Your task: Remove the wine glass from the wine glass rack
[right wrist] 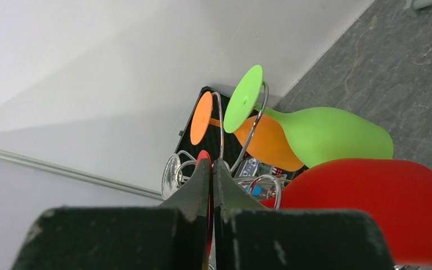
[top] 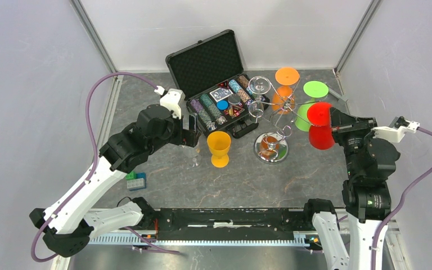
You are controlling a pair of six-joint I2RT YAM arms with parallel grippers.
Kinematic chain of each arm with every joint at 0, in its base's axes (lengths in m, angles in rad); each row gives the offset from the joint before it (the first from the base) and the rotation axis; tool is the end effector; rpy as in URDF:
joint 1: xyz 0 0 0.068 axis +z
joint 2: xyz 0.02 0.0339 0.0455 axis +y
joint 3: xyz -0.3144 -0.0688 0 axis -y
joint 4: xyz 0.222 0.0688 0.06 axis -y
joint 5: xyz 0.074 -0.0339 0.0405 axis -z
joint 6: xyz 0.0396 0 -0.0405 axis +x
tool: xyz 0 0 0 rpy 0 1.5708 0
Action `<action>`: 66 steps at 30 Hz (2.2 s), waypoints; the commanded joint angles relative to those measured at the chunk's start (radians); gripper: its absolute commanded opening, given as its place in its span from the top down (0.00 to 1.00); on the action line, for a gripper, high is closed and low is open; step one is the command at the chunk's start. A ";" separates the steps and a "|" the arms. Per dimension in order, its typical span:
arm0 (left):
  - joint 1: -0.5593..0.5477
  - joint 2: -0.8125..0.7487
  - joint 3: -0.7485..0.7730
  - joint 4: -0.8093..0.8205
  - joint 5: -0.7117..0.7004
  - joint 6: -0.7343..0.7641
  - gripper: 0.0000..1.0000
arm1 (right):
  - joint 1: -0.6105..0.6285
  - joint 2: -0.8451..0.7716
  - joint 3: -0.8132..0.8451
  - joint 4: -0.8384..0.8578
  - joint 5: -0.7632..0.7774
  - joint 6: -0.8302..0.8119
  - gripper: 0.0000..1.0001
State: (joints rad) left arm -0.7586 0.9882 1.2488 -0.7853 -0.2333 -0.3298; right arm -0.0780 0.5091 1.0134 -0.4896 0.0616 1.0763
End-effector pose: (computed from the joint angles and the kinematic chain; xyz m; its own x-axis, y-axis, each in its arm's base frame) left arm 0.1104 -0.0920 0.4348 -0.5137 0.0528 -0.8563 0.3781 0.9099 -0.1707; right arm 0.0241 -0.0043 0.4282 0.1294 0.8711 -0.4737 0.0531 0.4710 0.8805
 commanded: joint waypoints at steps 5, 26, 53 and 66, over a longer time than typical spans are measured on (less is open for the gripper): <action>0.004 -0.020 -0.001 0.040 -0.005 0.025 0.00 | 0.001 0.001 0.006 0.038 -0.098 0.038 1.00; 0.004 -0.026 0.000 0.066 0.012 0.026 0.00 | 0.001 0.086 -0.074 0.207 -0.035 0.017 1.00; 0.001 -0.161 -0.171 0.614 0.696 -0.004 0.00 | 0.001 -0.111 0.152 -0.121 0.091 -0.022 1.00; -0.259 0.069 -0.161 1.033 0.846 0.326 0.03 | 0.017 -0.117 0.079 0.083 -0.387 0.185 1.00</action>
State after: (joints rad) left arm -0.9314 1.0126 1.0576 0.0795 0.5625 -0.2291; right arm -0.0704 0.3744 1.1393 -0.5610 -0.1120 1.1591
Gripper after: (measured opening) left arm 0.973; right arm 0.014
